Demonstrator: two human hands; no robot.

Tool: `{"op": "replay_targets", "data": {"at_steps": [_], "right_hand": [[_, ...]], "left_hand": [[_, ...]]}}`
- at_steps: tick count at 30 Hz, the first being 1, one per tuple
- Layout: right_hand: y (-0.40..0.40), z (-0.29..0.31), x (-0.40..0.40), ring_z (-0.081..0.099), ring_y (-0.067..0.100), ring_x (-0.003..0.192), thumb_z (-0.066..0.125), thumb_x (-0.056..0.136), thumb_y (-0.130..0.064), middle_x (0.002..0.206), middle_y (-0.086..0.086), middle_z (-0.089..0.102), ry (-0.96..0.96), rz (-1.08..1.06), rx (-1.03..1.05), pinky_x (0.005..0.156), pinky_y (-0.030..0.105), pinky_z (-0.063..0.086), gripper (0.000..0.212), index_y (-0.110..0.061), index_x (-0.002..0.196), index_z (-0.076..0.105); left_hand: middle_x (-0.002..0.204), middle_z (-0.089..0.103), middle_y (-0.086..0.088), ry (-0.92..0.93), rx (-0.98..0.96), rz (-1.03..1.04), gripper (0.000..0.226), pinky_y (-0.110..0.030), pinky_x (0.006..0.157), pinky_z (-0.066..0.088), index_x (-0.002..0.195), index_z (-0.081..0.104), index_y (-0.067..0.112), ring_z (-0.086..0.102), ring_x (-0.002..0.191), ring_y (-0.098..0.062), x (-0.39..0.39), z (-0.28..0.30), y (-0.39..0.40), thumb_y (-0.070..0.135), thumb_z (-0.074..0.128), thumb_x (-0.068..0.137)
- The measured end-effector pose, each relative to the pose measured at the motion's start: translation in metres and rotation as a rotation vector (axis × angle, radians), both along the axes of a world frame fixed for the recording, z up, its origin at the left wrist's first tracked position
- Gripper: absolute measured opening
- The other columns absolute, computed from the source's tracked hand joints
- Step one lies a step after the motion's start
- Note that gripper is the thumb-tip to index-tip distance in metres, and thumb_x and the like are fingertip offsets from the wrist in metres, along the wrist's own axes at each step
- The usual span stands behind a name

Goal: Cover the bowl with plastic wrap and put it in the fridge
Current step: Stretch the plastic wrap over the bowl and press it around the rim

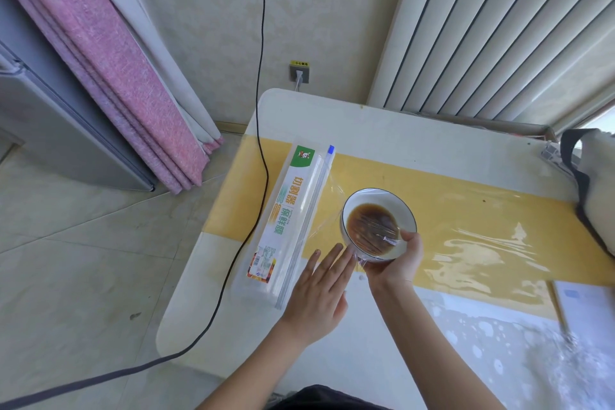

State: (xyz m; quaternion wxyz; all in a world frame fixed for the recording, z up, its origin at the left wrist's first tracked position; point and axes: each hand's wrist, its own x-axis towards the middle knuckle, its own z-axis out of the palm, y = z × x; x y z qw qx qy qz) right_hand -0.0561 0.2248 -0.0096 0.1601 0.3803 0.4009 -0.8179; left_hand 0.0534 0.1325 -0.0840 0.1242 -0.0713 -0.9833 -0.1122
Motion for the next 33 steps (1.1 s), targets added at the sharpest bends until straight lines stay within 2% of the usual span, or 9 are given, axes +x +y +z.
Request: {"op": "replay_targets", "data": {"at_steps": [4,8,13,15,17,20,23,26,33], "right_hand": [[0.002,-0.002,0.002,0.053,0.025,0.068,0.044,0.080,-0.031,0.083,0.007,0.055,-0.005,-0.002,-0.003,0.053,0.025,0.043,0.029,-0.015,0.100,0.056],[0.004,-0.002,0.003,0.054,0.026,0.066,0.044,0.079,-0.030,0.082,0.008,0.056,-0.007,0.013,-0.001,0.051,0.025,0.045,0.026,-0.014,0.095,0.056],[0.007,-0.003,0.005,0.056,0.030,0.080,0.045,0.080,-0.028,0.089,0.010,0.059,-0.017,0.012,-0.004,0.068,0.036,0.046,0.023,-0.015,0.092,0.059],[0.010,-0.007,0.004,0.055,0.031,0.083,0.046,0.079,-0.028,0.092,0.010,0.058,-0.010,0.014,-0.008,0.076,0.041,0.044,0.024,-0.015,0.092,0.060],[0.013,-0.010,0.005,0.056,0.032,0.087,0.046,0.079,-0.028,0.095,0.011,0.059,0.006,0.016,-0.013,0.082,0.045,0.045,0.026,-0.014,0.094,0.061],[0.015,-0.014,0.007,0.061,0.034,0.087,0.045,0.080,-0.027,0.093,0.013,0.063,0.030,0.032,-0.020,0.087,0.050,0.048,0.032,-0.011,0.103,0.060],[0.016,-0.016,0.009,0.059,0.031,0.075,0.045,0.079,-0.029,0.083,0.012,0.062,0.035,0.059,-0.002,0.073,0.039,0.048,0.030,-0.009,0.095,0.062],[0.016,-0.017,0.010,0.051,0.027,0.064,0.045,0.079,-0.031,0.072,0.008,0.057,0.033,0.069,0.023,0.060,0.030,0.036,0.027,-0.010,0.084,0.061],[0.019,-0.012,0.009,0.052,0.027,0.066,0.041,0.082,-0.031,0.077,0.010,0.057,0.051,0.100,0.053,0.059,0.029,0.035,0.028,-0.010,0.085,0.059]], "left_hand": [[0.161,-0.006,-0.002,-0.046,0.028,-0.039,0.083,-0.041,0.117,0.013,0.152,-0.002,0.012,0.005,0.148,-0.019,0.001,0.002,-0.001,0.026,0.046,0.086],[0.160,-0.008,-0.007,-0.129,-0.005,-0.041,0.080,-0.044,0.116,0.011,0.152,0.005,0.010,0.004,0.147,-0.022,0.005,0.001,0.006,0.029,0.045,0.085],[0.160,0.003,-0.008,-0.176,0.003,-0.033,0.069,-0.047,0.117,0.008,0.148,0.023,0.013,0.004,0.148,-0.025,0.009,0.001,0.010,0.025,0.048,0.084],[0.158,0.020,-0.006,-0.132,0.123,-0.068,0.048,-0.050,0.117,0.017,0.134,0.038,0.015,0.014,0.147,-0.022,0.011,0.004,0.009,0.018,0.043,0.086],[0.150,0.040,-0.004,-0.073,0.297,-0.052,0.027,-0.047,0.116,0.024,0.115,0.044,0.016,0.025,0.144,-0.018,0.011,0.010,0.009,0.014,0.042,0.087],[0.126,0.060,0.000,-0.021,0.563,0.120,0.023,-0.038,0.108,0.040,0.112,0.048,0.017,0.044,0.127,-0.009,0.006,0.025,0.016,0.026,0.048,0.090],[0.099,0.062,0.009,-0.051,0.783,0.328,0.032,-0.027,0.091,0.043,0.097,0.057,0.016,0.049,0.101,-0.004,-0.009,0.042,0.025,0.046,0.050,0.087],[0.083,0.060,0.012,-0.021,0.738,0.396,0.036,-0.025,0.081,0.039,0.082,0.057,0.017,0.047,0.089,-0.005,-0.023,0.042,0.025,0.053,0.056,0.079],[0.072,0.061,0.010,0.015,0.741,0.353,0.021,-0.035,0.068,0.046,0.070,0.059,0.016,0.052,0.078,-0.010,-0.032,0.042,0.018,0.028,0.075,0.076]]}}
